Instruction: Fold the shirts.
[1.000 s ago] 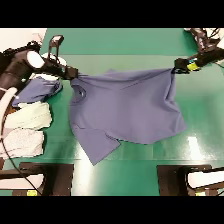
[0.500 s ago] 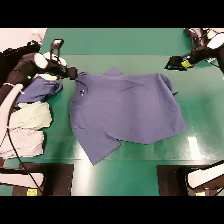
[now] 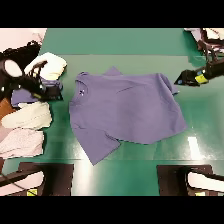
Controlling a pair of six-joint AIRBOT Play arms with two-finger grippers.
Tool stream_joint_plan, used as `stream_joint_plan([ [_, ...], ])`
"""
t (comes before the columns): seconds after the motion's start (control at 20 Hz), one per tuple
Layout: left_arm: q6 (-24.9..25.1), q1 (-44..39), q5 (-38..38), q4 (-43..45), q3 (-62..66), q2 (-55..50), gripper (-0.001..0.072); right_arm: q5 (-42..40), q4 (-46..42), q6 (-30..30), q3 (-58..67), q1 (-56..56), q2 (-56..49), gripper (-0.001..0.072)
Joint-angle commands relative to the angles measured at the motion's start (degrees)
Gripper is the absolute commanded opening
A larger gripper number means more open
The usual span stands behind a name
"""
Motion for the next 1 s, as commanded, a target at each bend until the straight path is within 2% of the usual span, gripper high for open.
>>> stream_joint_plan([
  [0.0,0.44,0.48,0.63,-7.37,-14.64,6.91,0.0489,-1.51,0.61,0.0,-9.62,-0.26,8.72,0.0408],
  [0.2,1.84,0.48,5.11,-13.6,-24.98,8.96,0.0489,-3.21,0.57,0.04,-16.11,-0.28,16.31,0.0408],
  [0.45,7.37,0.48,12.04,-23.15,-31.08,8.96,0.0489,-3.19,0.5,0.07,-20.06,-0.28,22.62,0.0408],
  [0.65,8.33,0.48,13.11,-24.09,-31.5,8.96,0.0485,-0.13,0.5,0.72,-25.0,-4.26,25.88,0.0408],
  [0.7,8.44,0.48,13.46,-24.06,-31.5,8.96,0.0368,0.85,0.48,0.72,-27.36,-6.58,26.71,0.0408],
  [0.75,8.79,0.48,14.01,-24.09,-31.5,8.96,0.0162,1.4,0.48,0.72,-30.05,-9.31,27.67,0.0408],
  [0.8,8.79,0.48,14.45,-24.09,-31.43,8.96,0.0037,1.79,0.39,0.72,-32.65,-12.04,28.63,0.0408],
  [0.9,9.99,0.48,14.56,-24.06,-30.45,9.05,0.0023,3.85,-0.02,0.7,-38.14,-18.21,30.08,0.0433],
  [0.95,10.27,0.48,14.58,-23.93,-29.59,9.33,0.0023,5.49,0.02,0.68,-40.76,-21.14,30.25,0.0559],
])
